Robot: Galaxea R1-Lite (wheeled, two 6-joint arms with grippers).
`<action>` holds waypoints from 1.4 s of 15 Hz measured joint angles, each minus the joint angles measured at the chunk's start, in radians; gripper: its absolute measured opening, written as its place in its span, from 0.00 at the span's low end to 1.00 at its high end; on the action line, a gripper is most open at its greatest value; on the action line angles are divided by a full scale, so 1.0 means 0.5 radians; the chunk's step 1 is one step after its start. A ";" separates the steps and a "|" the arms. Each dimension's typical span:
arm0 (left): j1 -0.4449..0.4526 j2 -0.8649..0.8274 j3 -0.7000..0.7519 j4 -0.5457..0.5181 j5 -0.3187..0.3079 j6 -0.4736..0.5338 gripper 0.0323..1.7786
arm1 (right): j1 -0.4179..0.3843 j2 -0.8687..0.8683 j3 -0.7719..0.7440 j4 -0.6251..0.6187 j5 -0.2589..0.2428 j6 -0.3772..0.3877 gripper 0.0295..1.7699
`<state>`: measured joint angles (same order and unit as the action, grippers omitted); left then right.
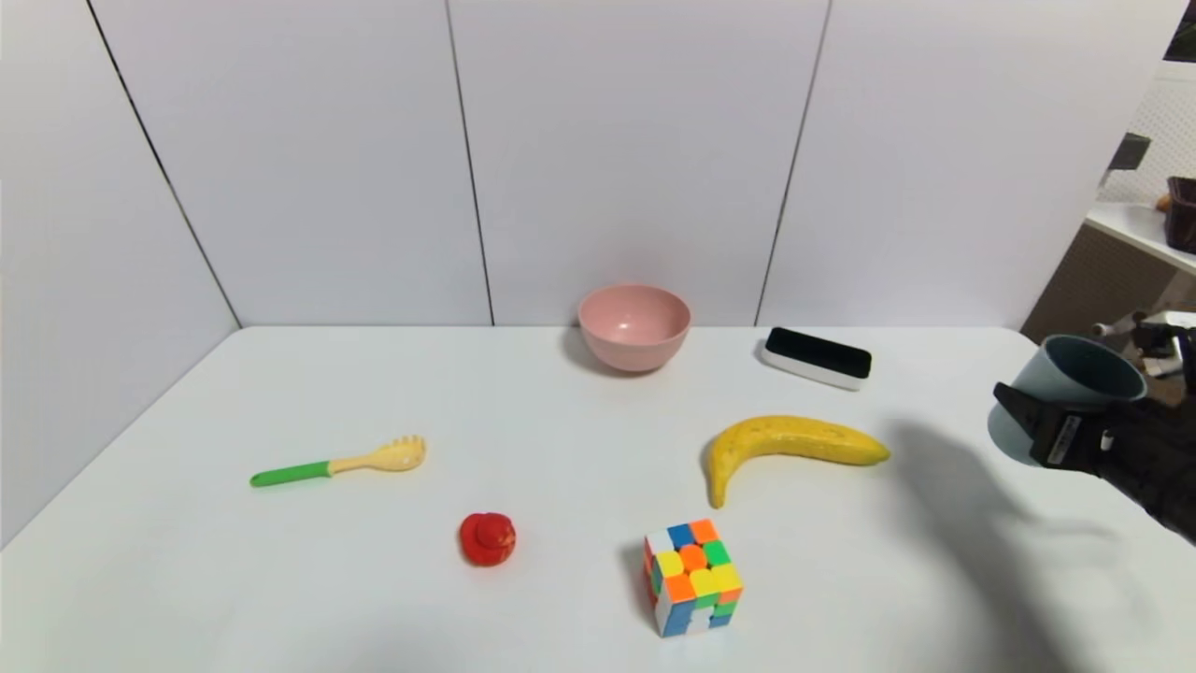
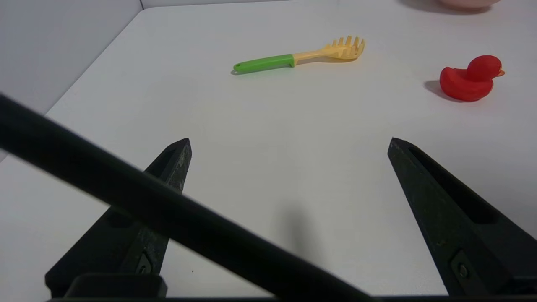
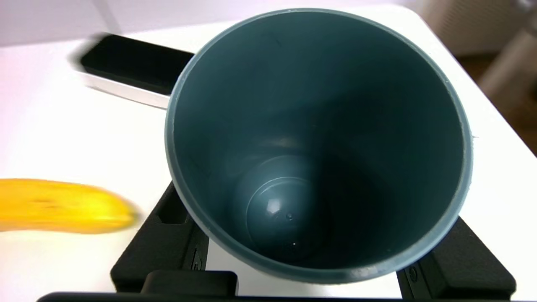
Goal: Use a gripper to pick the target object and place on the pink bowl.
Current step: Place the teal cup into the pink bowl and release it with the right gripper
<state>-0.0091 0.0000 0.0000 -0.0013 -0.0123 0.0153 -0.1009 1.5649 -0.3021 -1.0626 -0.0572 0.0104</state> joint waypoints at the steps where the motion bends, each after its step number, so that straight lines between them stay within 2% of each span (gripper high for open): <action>1: 0.000 0.000 0.000 0.000 0.000 -0.001 0.95 | 0.040 -0.017 -0.087 0.086 0.030 -0.005 0.63; 4: 0.000 0.000 0.000 0.000 0.000 -0.001 0.95 | 0.184 -0.015 -0.471 0.413 0.047 0.003 0.63; 8: 0.000 0.000 0.000 0.001 -0.001 0.000 0.95 | 0.458 0.098 -1.053 0.832 0.053 0.013 0.63; 10: 0.000 0.000 0.000 0.001 0.000 0.000 0.95 | 0.612 0.218 -1.277 0.946 0.060 0.009 0.63; 14: 0.000 0.000 0.000 0.000 0.000 0.001 0.95 | 0.824 0.508 -1.684 1.154 0.060 0.004 0.63; 18: 0.000 0.000 0.000 0.000 0.000 0.000 0.95 | 0.955 0.792 -2.146 1.385 0.057 0.011 0.63; 21: 0.000 0.000 0.000 0.001 0.000 0.000 0.95 | 1.048 1.006 -2.442 1.463 0.055 0.013 0.63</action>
<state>-0.0091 0.0000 0.0000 -0.0009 -0.0123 0.0153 0.4232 2.0681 -1.5230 -0.3309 -0.0298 0.0168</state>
